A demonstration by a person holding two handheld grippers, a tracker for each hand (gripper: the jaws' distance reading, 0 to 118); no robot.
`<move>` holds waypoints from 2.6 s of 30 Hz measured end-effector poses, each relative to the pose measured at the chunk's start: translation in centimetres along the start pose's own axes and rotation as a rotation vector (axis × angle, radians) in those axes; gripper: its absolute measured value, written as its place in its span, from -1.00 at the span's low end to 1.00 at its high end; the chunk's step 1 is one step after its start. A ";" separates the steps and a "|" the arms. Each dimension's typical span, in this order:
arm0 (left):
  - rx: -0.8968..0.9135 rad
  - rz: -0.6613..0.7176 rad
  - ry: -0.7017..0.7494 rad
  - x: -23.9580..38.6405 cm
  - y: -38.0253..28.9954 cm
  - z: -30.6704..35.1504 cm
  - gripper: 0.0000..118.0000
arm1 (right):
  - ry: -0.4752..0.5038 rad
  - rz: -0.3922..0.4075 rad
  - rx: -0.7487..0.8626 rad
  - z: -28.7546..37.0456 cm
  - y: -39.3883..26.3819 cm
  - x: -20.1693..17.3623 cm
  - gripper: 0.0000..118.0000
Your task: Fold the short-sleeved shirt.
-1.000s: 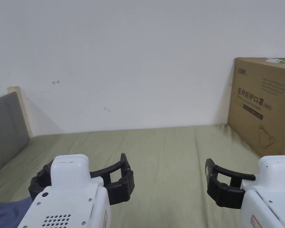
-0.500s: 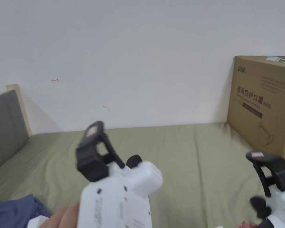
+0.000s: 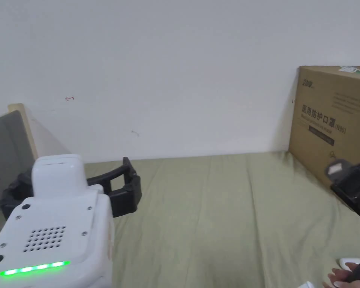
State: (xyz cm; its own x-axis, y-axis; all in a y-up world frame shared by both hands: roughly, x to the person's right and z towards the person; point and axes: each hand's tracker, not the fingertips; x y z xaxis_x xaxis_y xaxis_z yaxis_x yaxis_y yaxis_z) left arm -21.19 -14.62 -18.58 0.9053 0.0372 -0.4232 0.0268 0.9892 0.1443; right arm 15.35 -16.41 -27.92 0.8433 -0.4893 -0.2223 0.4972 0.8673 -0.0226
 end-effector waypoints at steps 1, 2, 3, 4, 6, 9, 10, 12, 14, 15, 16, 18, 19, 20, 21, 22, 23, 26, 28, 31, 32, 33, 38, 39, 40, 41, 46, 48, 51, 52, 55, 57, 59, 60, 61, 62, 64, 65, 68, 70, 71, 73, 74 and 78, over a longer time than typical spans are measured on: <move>-0.002 0.013 0.012 -0.4 -0.4 0.1 1.00 | -0.015 0.182 0.035 0.5 -0.5 -2.0 1.00; -0.007 0.002 0.022 -0.6 -0.8 0.2 1.00 | -0.033 0.337 0.017 -0.2 -1.0 -2.5 1.00; -0.012 -0.007 0.029 -0.2 -1.2 0.5 1.00 | -0.058 0.463 -0.016 -0.1 -1.8 -3.7 1.00; -0.026 -0.018 0.037 -0.2 -1.6 0.6 1.00 | -0.061 0.555 -0.039 0.0 -2.9 -4.6 1.00; -0.048 -0.037 0.047 -0.3 -2.0 0.8 1.00 | 0.002 0.563 -0.076 -0.4 -5.0 -3.3 1.00; -0.058 -0.026 0.036 -0.2 -2.2 1.0 1.00 | 0.026 0.515 -0.121 -0.7 -6.1 -3.0 1.00; -0.069 -0.021 0.028 -0.3 -2.2 0.8 1.00 | 0.036 0.503 -0.118 -0.2 -6.2 -2.6 1.00; -0.089 -0.030 0.038 -0.2 -2.2 0.7 1.00 | 0.078 0.488 -0.116 -0.4 -6.0 -2.2 1.00; -0.099 -0.029 0.018 -0.2 -2.3 0.7 1.00 | 0.074 0.493 -0.076 0.3 -5.8 -2.8 1.00; -0.096 -0.031 0.010 -0.1 -2.4 0.8 1.00 | 0.073 0.491 -0.064 0.3 -5.6 -2.8 1.00; -0.091 -0.039 0.005 0.0 -2.5 1.0 1.00 | 0.072 0.490 -0.059 0.2 -5.4 -2.7 1.00; -0.085 -0.055 -0.013 0.2 -2.6 1.1 1.00 | 0.078 0.491 -0.070 0.5 -5.2 -3.3 1.00; -0.086 -0.063 -0.023 0.4 -2.6 1.2 1.00 | 0.074 0.492 -0.070 0.5 -5.2 -3.3 1.00; -0.090 -0.075 -0.029 0.6 -2.7 1.2 1.00 | 0.071 0.493 -0.066 0.6 -5.2 -3.3 1.00; -0.095 -0.083 -0.036 0.8 -2.7 1.1 1.00 | 0.073 0.500 -0.058 0.8 -5.3 -3.5 1.00; -0.097 -0.083 -0.048 0.9 -2.8 1.2 1.00 | 0.072 0.508 -0.045 0.9 -5.4 -3.7 1.00; -0.097 -0.080 -0.058 0.9 -2.8 1.3 1.00 | 0.073 0.514 -0.042 1.0 -5.4 -3.7 1.00; -0.090 -0.071 -0.063 1.4 -2.8 1.5 1.00 | 0.075 0.532 -0.057 0.9 -5.5 -4.3 1.00; -0.089 -0.065 -0.065 1.5 -2.6 1.5 1.00 | 0.083 0.521 -0.063 1.0 -5.5 -4.2 1.00; -0.091 -0.061 -0.077 1.7 -2.5 1.6 0.83 | 0.104 0.497 -0.077 1.1 -5.4 -4.0 0.97; -0.087 -0.069 -0.079 1.9 -2.5 1.7 0.63 | 0.111 0.496 -0.094 1.1 -5.3 -4.0 0.90; -0.088 -0.086 -0.076 2.1 -2.5 1.8 0.27 | 0.120 0.492 -0.101 1.1 -5.2 -4.0 0.69; -0.161 -0.081 -0.064 2.2 -3.1 1.2 -0.93 | 0.121 0.514 -0.146 0.8 -5.6 -4.1 -0.87; -0.168 -0.061 -0.064 2.1 -3.3 1.3 -0.93 | 0.147 0.497 -0.161 0.8 -5.7 -3.9 -0.87; -0.178 -0.046 -0.081 1.9 -3.4 1.3 -0.95 | 0.153 0.489 -0.166 0.9 -5.7 -3.7 -0.89; -0.183 -0.050 -0.082 1.9 -3.5 1.3 -0.96 | 0.147 0.492 -0.160 1.0 -5.7 -3.6 -1.00; -0.184 -0.095 -0.111 2.4 -4.0 1.3 -1.00 | 0.138 0.518 -0.159 1.2 -5.5 -3.1 -1.00; -0.190 -0.071 -0.126 2.0 -3.9 1.2 -1.00 | 0.135 0.514 -0.161 1.0 -5.5 -3.1 -1.00; -0.205 -0.086 -0.117 0.1 -3.7 1.3 -1.00 | 0.154 0.501 -0.170 0.2 -6.6 -4.3 -1.00; -0.204 -0.096 -0.104 -0.9 -3.7 1.5 -1.00 | 0.168 0.504 -0.174 -0.1 -7.1 -5.0 -1.00; -0.203 -0.118 0.009 -5.9 -3.4 2.9 -0.99 | 0.292 0.481 -0.237 -1.4 -9.7 -8.8 -1.00; -0.203 -0.144 0.135 -9.9 -2.9 4.6 -0.99 | 0.387 0.455 -0.309 -2.0 -11.7 -12.0 -1.00; -0.182 -0.157 0.226 -13.4 -2.5 6.6 -0.99 | 0.472 0.437 -0.370 -2.3 -13.7 -15.2 -1.00; -0.186 -0.158 0.266 -14.7 -2.4 7.4 -0.99 | 0.519 0.419 -0.395 -2.3 -14.5 -16.4 -1.00; -0.194 -0.154 0.288 -15.7 -2.3 8.0 -0.99 | 0.555 0.402 -0.414 -2.3 -15.1 -17.3 -1.00; -0.203 -0.146 0.310 -16.7 -2.3 8.5 -0.99 | 0.582 0.394 -0.430 -2.3 -15.8 -18.4 -1.00; -0.214 -0.132 0.326 -17.9 -2.5 9.1 -0.99 | 0.622 0.401 -0.456 -2.3 -16.5 -19.8 -1.00; -0.220 -0.126 0.333 -18.3 -2.6 9.2 -0.99 | 0.647 0.411 -0.475 -2.4 -16.8 -20.3 -1.00; -0.249 -0.113 0.342 -19.7 -2.8 7.9 -0.99 | 0.676 0.424 -0.501 -2.5 -17.0 -20.7 -1.00; -0.342 -0.095 0.334 -21.3 -3.2 5.1 -0.94 | 0.669 0.420 -0.494 -2.4 -16.9 -20.2 -1.00; -0.505 -0.068 0.266 -22.7 -4.1 2.2 -0.84 | 0.659 0.415 -0.497 -2.6 -16.8 -19.8 -1.00; -0.827 0.050 0.106 -25.7 -7.4 -3.1 -0.79 | 0.634 0.410 -0.537 -3.3 -16.9 -18.8 -1.00; -0.971 0.167 0.037 -27.5 -9.9 -5.4 -0.79 | 0.621 0.414 -0.567 -3.6 -17.2 -18.4 -1.00; -1.198 0.412 0.033 -30.8 -18.4 -10.7 -0.62 | 0.568 0.453 -0.651 -5.1 -18.7 -16.1 -1.00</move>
State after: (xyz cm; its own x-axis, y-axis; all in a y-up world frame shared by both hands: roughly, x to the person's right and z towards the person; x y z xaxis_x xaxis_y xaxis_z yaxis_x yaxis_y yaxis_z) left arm -54.11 -32.41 -17.73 0.7436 0.3582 -0.5646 -0.6686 0.4112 -0.6196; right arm -8.53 -24.28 -28.88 0.6182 -0.1280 -0.7755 -0.2042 0.9266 -0.3157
